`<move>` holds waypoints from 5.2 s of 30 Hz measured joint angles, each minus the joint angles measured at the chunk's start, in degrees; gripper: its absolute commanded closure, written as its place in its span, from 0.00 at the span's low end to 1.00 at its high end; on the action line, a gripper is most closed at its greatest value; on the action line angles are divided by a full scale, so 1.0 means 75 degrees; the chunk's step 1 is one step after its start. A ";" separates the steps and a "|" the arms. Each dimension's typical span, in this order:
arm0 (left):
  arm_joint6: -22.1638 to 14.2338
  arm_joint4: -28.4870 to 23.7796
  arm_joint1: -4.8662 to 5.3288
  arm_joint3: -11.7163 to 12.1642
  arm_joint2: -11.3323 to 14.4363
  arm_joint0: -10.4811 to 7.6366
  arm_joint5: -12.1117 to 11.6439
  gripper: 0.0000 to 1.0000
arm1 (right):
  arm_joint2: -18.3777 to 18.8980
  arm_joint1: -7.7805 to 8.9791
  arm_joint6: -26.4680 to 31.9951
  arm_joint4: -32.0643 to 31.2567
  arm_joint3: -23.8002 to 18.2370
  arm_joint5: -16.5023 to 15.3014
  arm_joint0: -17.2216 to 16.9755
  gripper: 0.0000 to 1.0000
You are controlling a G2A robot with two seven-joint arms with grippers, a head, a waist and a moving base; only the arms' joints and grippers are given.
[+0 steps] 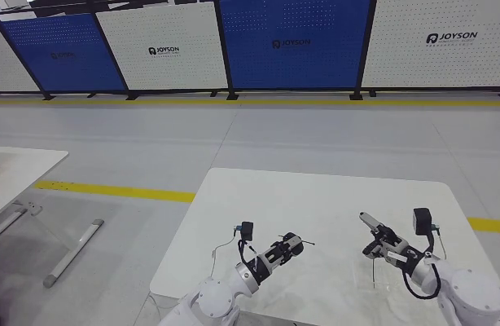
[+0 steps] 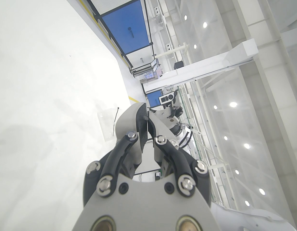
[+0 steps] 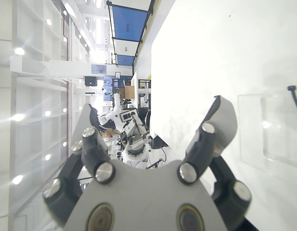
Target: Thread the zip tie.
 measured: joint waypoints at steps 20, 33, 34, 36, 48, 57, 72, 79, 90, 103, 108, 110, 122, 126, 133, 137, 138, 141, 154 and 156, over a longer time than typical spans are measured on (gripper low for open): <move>0.0000 0.0000 0.0000 0.0000 0.0000 0.0000 0.0000 1.00 | 0.0030 0.0382 0.0878 -0.1067 0.0490 -0.0073 0.0325 0.00; 0.0000 0.0000 0.0000 0.0000 0.0000 0.0000 0.0000 1.00 | 0.0361 0.0783 0.4172 -0.3751 -0.0093 -0.0058 0.1034 0.00; 0.0000 0.0000 0.0000 0.0000 0.0000 0.0000 0.0000 1.00 | 0.0248 0.0786 0.4443 -0.3878 0.0020 -0.0046 0.1198 0.00; 0.0000 0.0000 0.0000 0.0000 0.0000 0.0000 0.0000 1.00 | 0.0000 0.0768 0.4769 -0.4004 0.0236 -0.0045 0.1465 0.00; 0.0000 0.0000 0.0000 0.0000 0.0000 0.0000 0.0000 1.00 | -0.0745 0.0634 0.4824 -0.4041 0.0941 -0.0050 0.2088 0.00; 0.0000 0.0000 0.0000 0.0000 0.0000 0.0000 0.0000 1.00 | -0.0986 0.0680 0.4841 -0.4941 0.0576 -0.0086 0.2056 0.00; 0.0000 0.0000 0.0000 0.0000 0.0000 0.0000 0.0000 1.00 | -0.1750 0.0669 0.6235 -0.5968 0.0485 -0.0676 0.2716 0.00; 0.0000 0.0000 0.0000 0.0000 0.0000 0.0000 0.0000 1.00 | -0.1742 0.0664 0.6143 -0.5899 0.0507 -0.0733 0.2669 0.00; 0.0000 0.0000 0.0000 0.0000 0.0000 0.0000 0.0000 1.00 | -0.2065 0.0531 0.6227 -0.5274 0.0846 -0.1347 0.3198 0.00; 0.0000 0.0000 0.0000 0.0000 0.0000 0.0000 0.0000 1.00 | -0.2314 0.0487 0.6031 -0.5181 0.1152 -0.1573 0.3209 0.00; 0.0000 0.0000 0.0000 0.0000 0.0000 0.0000 0.0000 1.00 | -0.2471 0.0432 0.6043 -0.5038 0.1477 -0.1691 0.3337 0.00; 0.0000 0.0000 0.0000 0.0000 0.0000 0.0000 0.0000 1.00 | -0.2572 0.0389 0.5964 -0.4986 0.1646 -0.1730 0.3442 0.00; 0.0000 0.0000 0.0000 0.0000 0.0000 0.0000 0.0000 1.00 | -0.2830 0.0316 0.6180 -0.5271 0.1812 -0.0740 0.3646 0.52; 0.0000 0.0000 0.0000 0.0000 0.0000 0.0000 0.0000 1.00 | -0.2918 0.0302 0.6286 -0.5455 0.1852 -0.0382 0.3690 0.51; 0.0000 0.0000 0.0000 0.0000 0.0000 0.0000 0.0000 1.00 | -0.2874 0.0337 0.6335 -0.5700 0.1861 -0.0044 0.3678 0.52; 0.0000 0.0000 0.0000 0.0000 0.0000 0.0000 0.0000 1.00 | -0.2882 0.0356 0.6334 -0.5764 0.2007 -0.0049 0.3650 0.52; 0.0000 0.0000 0.0000 0.0000 0.0000 0.0000 0.0000 1.00 | -0.2920 0.0352 0.6334 -0.5800 0.2067 -0.0049 0.3672 0.52; 0.0000 0.0000 0.0000 0.0000 0.0000 0.0000 0.0000 1.00 | -0.3089 0.0307 0.6334 -0.5845 0.2257 -0.0049 0.3806 0.55; 0.0000 0.0000 0.0000 0.0000 0.0000 0.0000 0.0000 1.00 | -0.3531 0.0042 0.6334 -0.5982 0.2997 -0.0049 0.4301 0.62; 0.0000 0.0000 0.0000 0.0000 0.0000 0.0000 0.0000 1.00 | -0.3584 -0.0003 0.6334 -0.6016 0.3101 -0.0049 0.4353 0.64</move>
